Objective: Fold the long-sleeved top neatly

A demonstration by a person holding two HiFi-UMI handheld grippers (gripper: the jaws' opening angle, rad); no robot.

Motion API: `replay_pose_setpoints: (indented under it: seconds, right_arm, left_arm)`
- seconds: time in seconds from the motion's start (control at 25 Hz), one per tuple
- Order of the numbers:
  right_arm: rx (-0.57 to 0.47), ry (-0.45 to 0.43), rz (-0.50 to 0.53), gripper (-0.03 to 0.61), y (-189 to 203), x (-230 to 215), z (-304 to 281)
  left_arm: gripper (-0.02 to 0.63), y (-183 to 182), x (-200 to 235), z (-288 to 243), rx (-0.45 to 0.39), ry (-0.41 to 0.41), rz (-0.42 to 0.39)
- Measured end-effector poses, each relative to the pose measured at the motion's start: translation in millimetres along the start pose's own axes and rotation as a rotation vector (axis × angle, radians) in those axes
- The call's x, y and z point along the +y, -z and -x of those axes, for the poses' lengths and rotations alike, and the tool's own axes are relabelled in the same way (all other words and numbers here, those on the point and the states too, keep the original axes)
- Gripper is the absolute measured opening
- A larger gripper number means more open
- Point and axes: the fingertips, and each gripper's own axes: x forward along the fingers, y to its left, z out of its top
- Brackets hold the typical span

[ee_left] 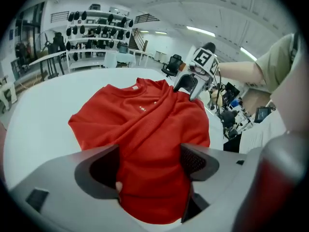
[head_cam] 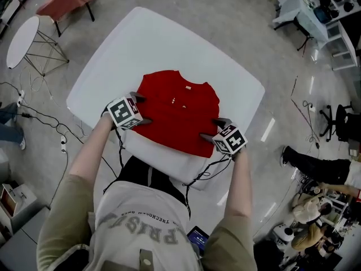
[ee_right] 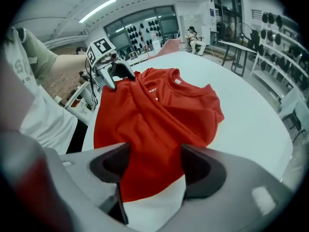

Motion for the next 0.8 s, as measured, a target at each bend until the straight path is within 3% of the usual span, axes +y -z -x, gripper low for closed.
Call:
replay_pose_setpoints:
  seconds: [0.16,0.36,0.56,0.8]
  right_arm:
    - [-0.014,-0.019,-0.026,0.336,-4.8,2.2,1.1]
    - [-0.013,0.044,0.116,0.336,-3.1,27.6,25.6]
    - [-0.013,0.056,0.218,0.336,15.2,77.7,37.2]
    - [0.065,0.056,0.263,0.336,51.5,108.0,12.6]
  left_arm:
    - [0.376,2.1,0.4,5.0,-0.013,0.007,0.014]
    - [0.380,5.7,-22.5,32.2,-0.023,-0.020,-0.069]
    - [0.382,42.7,-53.0,50.6,0.019,-0.058,-0.168]
    - [0.383,74.2,-77.5,34.3,0.031,-0.071,-0.127]
